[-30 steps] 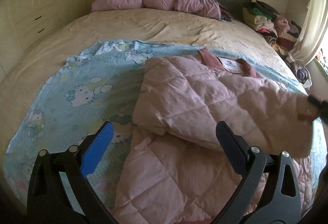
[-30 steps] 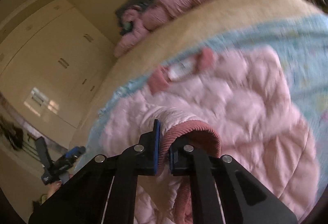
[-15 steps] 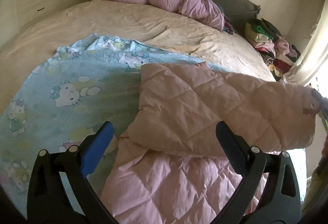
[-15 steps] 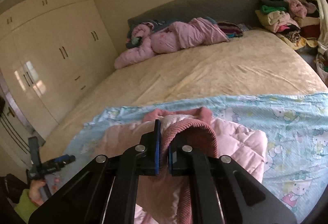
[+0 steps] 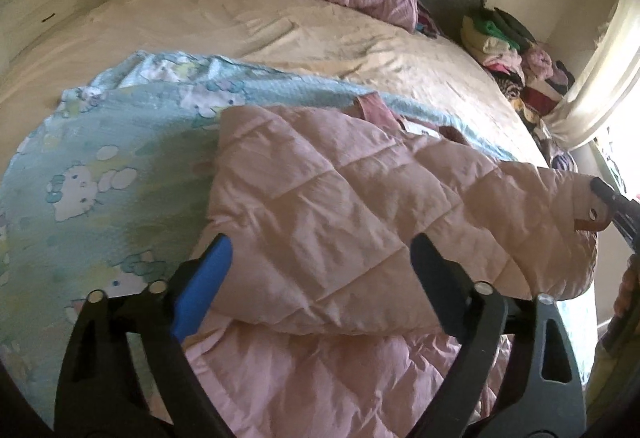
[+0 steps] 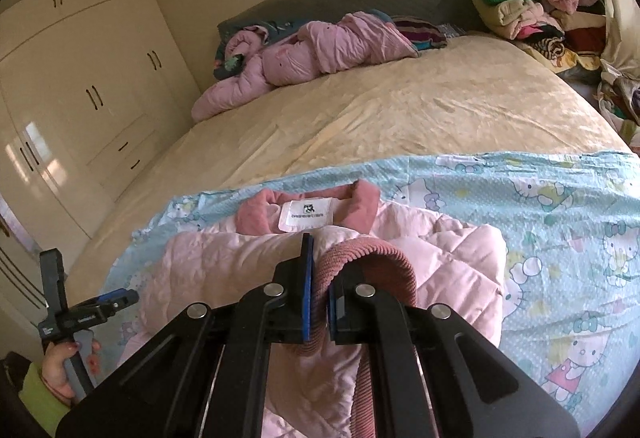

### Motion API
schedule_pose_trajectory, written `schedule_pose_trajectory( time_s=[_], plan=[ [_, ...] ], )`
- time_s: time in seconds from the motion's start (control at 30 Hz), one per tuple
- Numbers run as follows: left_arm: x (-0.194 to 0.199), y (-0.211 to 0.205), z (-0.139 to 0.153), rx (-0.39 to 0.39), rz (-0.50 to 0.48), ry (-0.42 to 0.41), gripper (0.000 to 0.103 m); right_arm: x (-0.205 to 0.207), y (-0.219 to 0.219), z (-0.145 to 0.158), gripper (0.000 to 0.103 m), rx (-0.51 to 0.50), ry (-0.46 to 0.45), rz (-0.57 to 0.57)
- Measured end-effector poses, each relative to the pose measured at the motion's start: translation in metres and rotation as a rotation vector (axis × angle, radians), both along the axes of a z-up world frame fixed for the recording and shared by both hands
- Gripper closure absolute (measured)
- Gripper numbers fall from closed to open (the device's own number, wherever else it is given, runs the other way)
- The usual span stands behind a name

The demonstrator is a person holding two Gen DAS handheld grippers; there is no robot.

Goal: Fold large clothes

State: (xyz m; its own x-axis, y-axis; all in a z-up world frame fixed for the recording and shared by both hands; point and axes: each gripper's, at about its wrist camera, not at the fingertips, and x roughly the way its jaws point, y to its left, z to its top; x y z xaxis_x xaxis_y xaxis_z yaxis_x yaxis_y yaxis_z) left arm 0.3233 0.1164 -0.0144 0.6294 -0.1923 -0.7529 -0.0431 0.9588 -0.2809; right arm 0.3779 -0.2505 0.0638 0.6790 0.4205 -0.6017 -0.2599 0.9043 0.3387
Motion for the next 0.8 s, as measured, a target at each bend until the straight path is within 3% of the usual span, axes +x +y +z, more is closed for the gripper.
schedule_pose_trajectory(
  time_s=[0.13, 0.4, 0.8],
  plan=[
    [0.008, -0.011, -0.013, 0.001, -0.033, 0.035, 0.043, 0.003, -0.001, -0.006, 0.098, -0.005, 0.014, -0.002],
    [0.018, -0.02, -0.041, 0.074, -0.049, 0.112, 0.042, 0.008, 0.002, -0.014, 0.098, -0.011, 0.03, 0.001],
    [0.029, -0.018, -0.067, 0.077, -0.014, 0.173, 0.039, 0.011, 0.006, -0.027, 0.093, -0.021, 0.066, 0.007]
  ],
)
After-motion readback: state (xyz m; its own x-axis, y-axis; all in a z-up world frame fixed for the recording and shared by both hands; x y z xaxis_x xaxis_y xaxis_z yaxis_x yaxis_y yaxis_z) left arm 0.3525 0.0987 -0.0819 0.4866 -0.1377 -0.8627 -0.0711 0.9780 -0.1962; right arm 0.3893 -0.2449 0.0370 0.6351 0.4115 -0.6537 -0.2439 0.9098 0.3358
